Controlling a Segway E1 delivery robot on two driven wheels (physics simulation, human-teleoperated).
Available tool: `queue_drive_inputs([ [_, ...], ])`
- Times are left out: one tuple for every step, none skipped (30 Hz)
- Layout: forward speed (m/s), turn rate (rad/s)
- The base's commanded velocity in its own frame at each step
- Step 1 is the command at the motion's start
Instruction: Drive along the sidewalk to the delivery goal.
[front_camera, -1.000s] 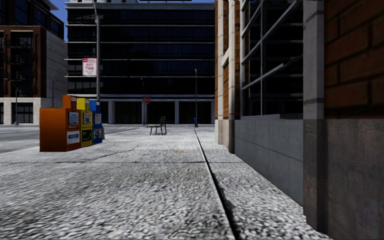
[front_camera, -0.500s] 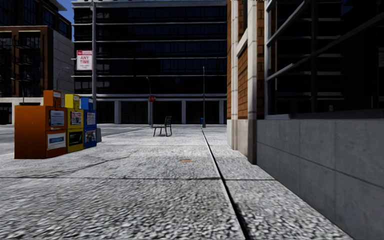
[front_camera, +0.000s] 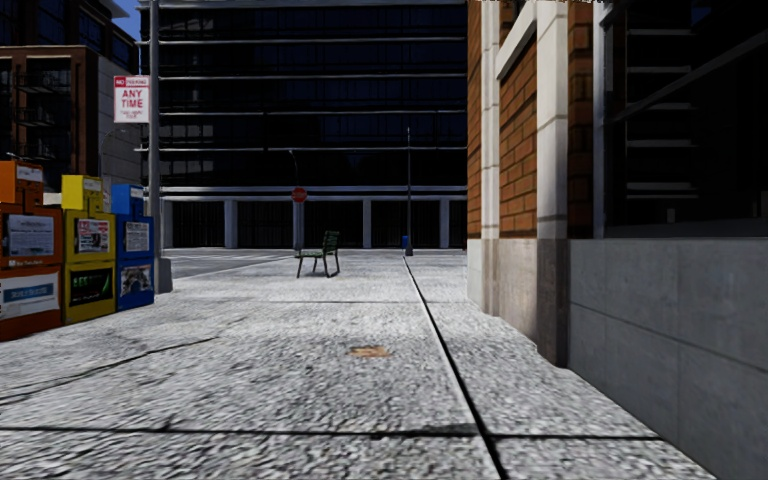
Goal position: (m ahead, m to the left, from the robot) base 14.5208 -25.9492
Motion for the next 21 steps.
queue_drive_inputs([
  [2.00, 0.00],
  [2.00, 0.00],
  [2.00, 0.00],
  [2.00, 0.00],
  [2.00, 0.00],
  [2.00, 0.00],
  [2.00, 0.00],
  [2.00, 0.00],
  [2.00, 0.00],
  [2.00, 0.00],
  [2.00, 0.00],
  [2.00, 0.00],
  [2.00, 0.00],
  [2.00, 0.00],
  [2.00, 0.00],
  [2.00, 0.00],
  [2.00, 0.00],
  [2.00, 0.00],
  [2.00, 0.00],
  [2.00, 0.00],
  [2.00, 0.00],
])
